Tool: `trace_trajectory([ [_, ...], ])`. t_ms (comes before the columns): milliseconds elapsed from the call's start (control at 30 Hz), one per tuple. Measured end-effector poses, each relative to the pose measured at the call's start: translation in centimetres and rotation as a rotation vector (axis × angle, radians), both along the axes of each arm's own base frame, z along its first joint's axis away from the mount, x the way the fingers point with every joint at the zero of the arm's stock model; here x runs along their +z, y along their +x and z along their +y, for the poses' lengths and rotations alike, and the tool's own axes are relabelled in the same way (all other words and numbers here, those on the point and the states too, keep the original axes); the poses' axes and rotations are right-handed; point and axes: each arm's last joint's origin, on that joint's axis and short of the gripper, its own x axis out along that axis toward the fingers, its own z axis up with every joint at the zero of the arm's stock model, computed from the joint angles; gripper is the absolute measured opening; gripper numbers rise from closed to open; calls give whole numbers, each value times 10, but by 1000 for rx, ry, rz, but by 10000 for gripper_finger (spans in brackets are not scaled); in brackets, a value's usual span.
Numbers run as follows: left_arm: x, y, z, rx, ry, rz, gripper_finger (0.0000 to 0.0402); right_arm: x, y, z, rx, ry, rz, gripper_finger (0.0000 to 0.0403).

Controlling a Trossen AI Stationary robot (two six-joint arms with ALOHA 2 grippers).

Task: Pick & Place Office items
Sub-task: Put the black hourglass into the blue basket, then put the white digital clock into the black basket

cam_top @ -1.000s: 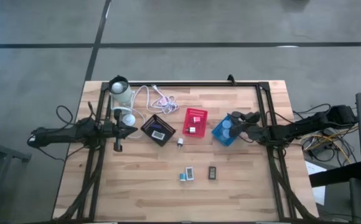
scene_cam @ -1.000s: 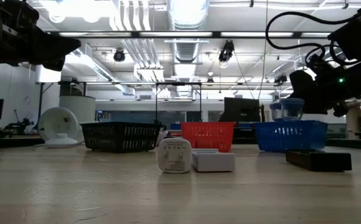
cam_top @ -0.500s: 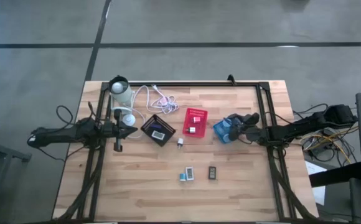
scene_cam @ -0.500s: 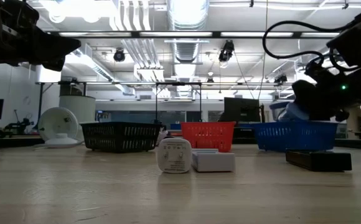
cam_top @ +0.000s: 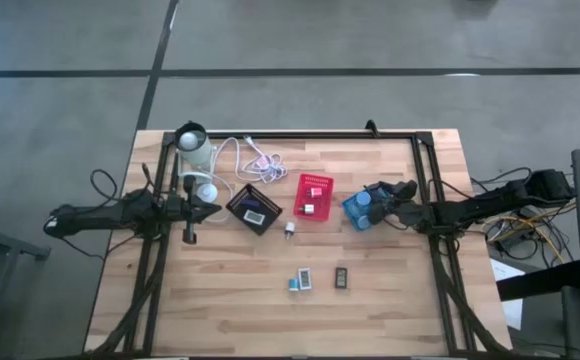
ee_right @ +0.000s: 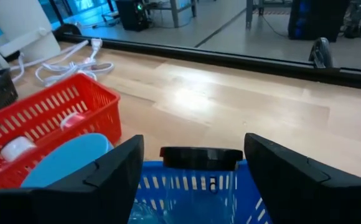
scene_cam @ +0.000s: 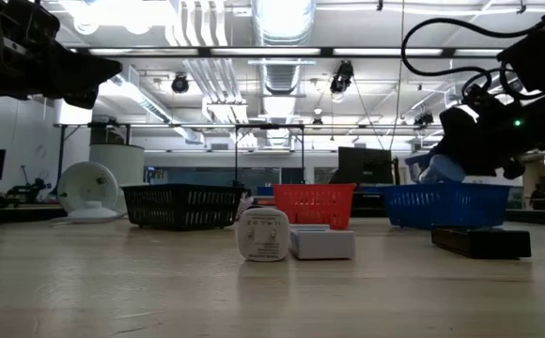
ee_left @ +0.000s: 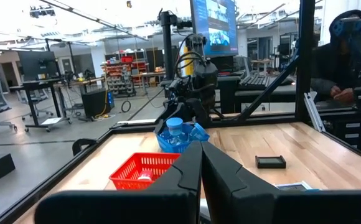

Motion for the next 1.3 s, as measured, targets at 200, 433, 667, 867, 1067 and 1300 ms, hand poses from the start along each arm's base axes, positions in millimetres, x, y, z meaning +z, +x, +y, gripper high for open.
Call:
trace_trajectory([
  [200, 0, 0, 0, 0, 0, 0, 12, 4, -1, 0, -5, 1, -37, 277],
  [433, 0, 0, 0, 0, 0, 0, 12, 10, -3, -1, -26, -12, -77, 269],
  [667, 0, 0, 0, -1, -8, 0, 12, 18, -6, -2, -57, -60, -106, 256],
  [867, 0, 0, 0, -1, -11, 0, 12, 29, -8, -2, -45, -105, -130, 243],
  [1067, 0, 0, 0, -1, -11, 1, 12, 75, 1, 3, 203, -189, -174, 224],
  [1300, 0, 0, 0, -1, -3, 2, 12, 153, 8, 20, 680, -362, -244, 162],
])
